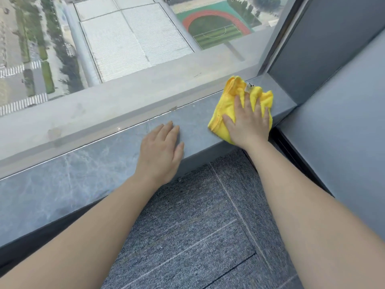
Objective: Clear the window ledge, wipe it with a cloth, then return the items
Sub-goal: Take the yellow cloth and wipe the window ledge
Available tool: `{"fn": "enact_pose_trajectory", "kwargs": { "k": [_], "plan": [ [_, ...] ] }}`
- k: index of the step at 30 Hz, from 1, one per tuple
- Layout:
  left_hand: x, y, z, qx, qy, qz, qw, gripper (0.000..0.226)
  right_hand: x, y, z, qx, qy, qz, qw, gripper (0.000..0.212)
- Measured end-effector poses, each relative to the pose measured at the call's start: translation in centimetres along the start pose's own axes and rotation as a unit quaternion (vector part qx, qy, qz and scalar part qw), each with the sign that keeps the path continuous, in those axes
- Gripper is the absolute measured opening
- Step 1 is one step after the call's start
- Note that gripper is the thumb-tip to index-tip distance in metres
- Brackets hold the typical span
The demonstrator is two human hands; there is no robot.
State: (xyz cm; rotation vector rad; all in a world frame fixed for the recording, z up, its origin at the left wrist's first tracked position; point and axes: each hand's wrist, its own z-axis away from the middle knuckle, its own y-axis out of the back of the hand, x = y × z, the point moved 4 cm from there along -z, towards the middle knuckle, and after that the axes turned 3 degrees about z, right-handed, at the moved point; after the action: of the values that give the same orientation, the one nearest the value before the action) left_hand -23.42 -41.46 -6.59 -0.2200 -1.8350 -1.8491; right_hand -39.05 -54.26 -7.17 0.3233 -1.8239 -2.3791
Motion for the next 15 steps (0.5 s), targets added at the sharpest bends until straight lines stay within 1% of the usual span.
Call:
{"fn": "enact_pose_trajectory", "kwargs": {
  "k": [4,6,7,10,12,15],
  "plan": [
    [-0.3,0.1,-0.5,0.002,0.004,-0.002,1.0,0.086,-1.3,0.6,-1.7,-0.019,-0.085,-0.024,0.996,0.071],
    [-0.3,0.1,-0.7,0.0,0.01,-0.003,1.0,0.086,-2.4,0.7,-2.0,-0.022,-0.09,-0.029,0.995,0.071],
    [-0.3,0.1,-0.7,-0.001,0.011,-0.003,1.0,0.086,-3.1,0.6,-2.0,-0.02,-0.079,-0.024,0.996,0.07],
    [0.1,0.2,-1.1,0.005,0.003,-0.007,1.0,0.085,-5.2,0.0,-1.2,0.001,-0.014,-0.01,1.0,0.067],
    [0.3,0.2,-1.4,0.008,-0.001,-0.006,1.0,0.084,-6.1,-0.4,-0.2,0.021,0.045,-0.005,0.999,0.065],
    [1.0,0.0,-2.0,0.012,-0.008,0.004,1.0,0.084,-5.8,-0.5,1.0,0.036,0.177,0.015,0.983,0.057]
  ]
}}
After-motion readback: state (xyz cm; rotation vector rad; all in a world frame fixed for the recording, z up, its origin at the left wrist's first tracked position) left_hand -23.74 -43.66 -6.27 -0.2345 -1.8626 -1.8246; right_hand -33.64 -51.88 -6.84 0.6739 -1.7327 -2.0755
